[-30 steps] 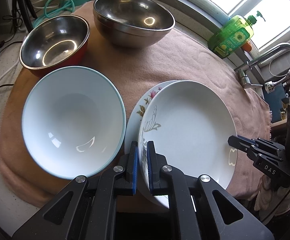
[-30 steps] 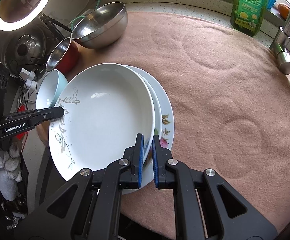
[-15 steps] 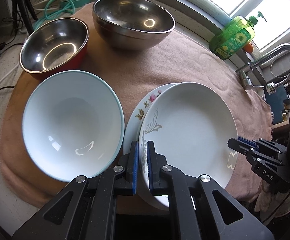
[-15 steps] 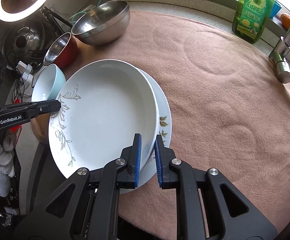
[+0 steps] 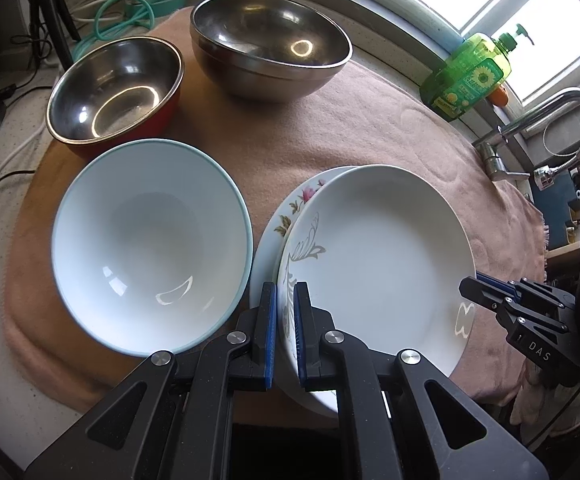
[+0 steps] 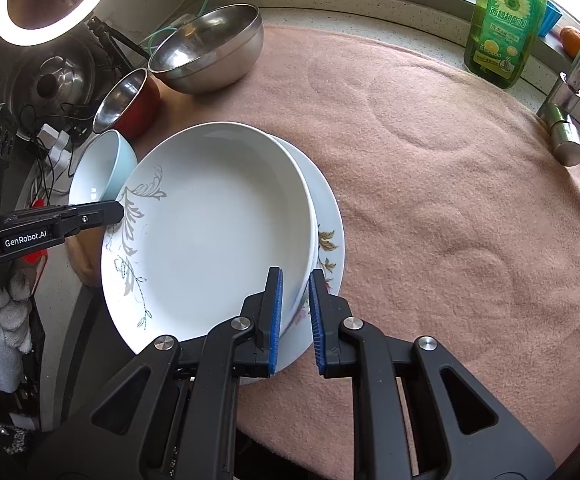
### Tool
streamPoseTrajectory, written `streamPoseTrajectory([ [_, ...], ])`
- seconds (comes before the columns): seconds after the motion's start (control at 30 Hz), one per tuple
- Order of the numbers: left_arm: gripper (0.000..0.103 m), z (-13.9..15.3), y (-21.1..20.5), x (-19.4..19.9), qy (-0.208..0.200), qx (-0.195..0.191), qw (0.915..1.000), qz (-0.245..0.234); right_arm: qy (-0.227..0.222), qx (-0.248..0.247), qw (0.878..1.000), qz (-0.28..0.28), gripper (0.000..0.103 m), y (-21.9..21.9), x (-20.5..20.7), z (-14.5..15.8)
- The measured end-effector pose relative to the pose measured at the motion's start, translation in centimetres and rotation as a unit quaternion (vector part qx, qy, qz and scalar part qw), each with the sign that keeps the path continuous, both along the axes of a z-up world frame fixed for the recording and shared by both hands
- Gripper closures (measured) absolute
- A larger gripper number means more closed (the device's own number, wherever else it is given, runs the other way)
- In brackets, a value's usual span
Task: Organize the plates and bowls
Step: 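Lower the leaf-pattern plate onto the stacked floral plates with the right tool, then open the right tool and release the leaf-pattern plate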
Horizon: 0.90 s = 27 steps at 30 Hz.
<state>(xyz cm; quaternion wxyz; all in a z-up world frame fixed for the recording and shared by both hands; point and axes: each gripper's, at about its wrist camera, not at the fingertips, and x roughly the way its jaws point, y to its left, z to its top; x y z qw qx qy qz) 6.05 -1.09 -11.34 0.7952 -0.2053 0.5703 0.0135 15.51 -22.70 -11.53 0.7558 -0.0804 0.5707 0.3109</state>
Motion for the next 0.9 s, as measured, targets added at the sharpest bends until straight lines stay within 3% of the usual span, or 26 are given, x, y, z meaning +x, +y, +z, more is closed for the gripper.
streamPoseTrajectory([
  [0.37, 0.095, 2.9, 1.0, -0.6, -0.034, -0.003, 0.9994, -0.004, -0.015, 0.038, 0.999, -0.028, 0.088, -0.8, 0.3, 2.6],
  [0.47, 0.091, 3.8, 1.7, -0.1, -0.047, 0.002, 0.9989, -0.008, -0.02, 0.055, 0.997, -0.042, 0.088, -1.0, 0.5, 3.5],
  [0.9, 0.091, 6.1, 7.1, 2.7, -0.082, 0.001, 0.9965, -0.019, -0.024, 0.101, 0.989, -0.101, 0.087, 1.8, 2.3, 6.4],
])
